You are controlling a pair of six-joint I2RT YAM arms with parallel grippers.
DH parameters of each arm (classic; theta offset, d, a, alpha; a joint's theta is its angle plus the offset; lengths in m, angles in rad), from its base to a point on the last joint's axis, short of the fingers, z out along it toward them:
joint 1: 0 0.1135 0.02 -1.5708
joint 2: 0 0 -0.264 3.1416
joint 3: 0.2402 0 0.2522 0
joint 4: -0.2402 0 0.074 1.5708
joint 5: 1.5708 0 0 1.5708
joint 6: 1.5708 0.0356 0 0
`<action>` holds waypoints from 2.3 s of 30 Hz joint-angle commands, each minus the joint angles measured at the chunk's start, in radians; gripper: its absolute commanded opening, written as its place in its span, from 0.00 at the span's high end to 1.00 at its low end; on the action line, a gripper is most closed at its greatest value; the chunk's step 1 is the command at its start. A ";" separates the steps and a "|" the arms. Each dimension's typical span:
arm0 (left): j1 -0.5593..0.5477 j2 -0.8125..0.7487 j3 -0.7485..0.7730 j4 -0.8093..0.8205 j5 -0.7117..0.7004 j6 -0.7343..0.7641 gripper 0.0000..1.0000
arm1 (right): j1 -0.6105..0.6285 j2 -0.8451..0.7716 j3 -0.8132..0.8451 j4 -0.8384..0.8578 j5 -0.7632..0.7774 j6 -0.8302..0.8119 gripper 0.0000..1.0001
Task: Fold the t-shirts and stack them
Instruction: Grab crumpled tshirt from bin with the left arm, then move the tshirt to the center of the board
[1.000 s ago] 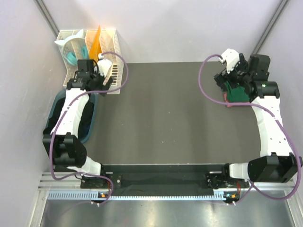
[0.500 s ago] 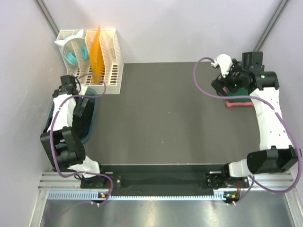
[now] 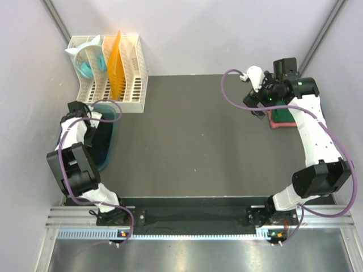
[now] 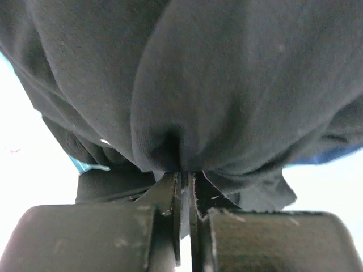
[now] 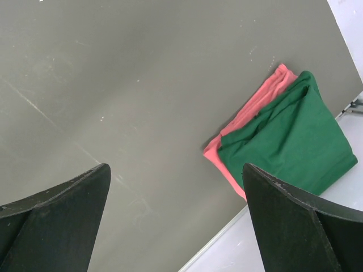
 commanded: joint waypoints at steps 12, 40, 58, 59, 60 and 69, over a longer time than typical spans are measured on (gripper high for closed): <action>-0.045 -0.197 0.554 -0.123 0.547 -0.024 1.00 | 0.022 -0.034 -0.012 0.033 0.037 -0.011 0.00; -1.018 0.018 0.633 0.066 0.632 -0.254 0.01 | 0.060 -0.160 -0.153 0.263 0.109 0.139 0.00; -0.758 -0.235 -0.025 0.296 -0.054 -0.114 0.01 | 0.474 -0.180 -0.464 0.159 -0.032 -0.048 0.00; -0.738 -0.238 -0.047 0.307 -0.055 -0.117 0.01 | 0.492 -0.174 -0.497 0.179 -0.024 -0.048 0.00; -0.721 -0.246 -0.086 0.314 -0.058 -0.117 0.01 | 0.499 -0.167 -0.512 0.199 -0.019 -0.047 0.00; -0.667 -0.309 -0.205 0.334 0.005 -0.103 0.01 | 0.540 -0.029 -0.564 0.494 0.054 0.007 0.00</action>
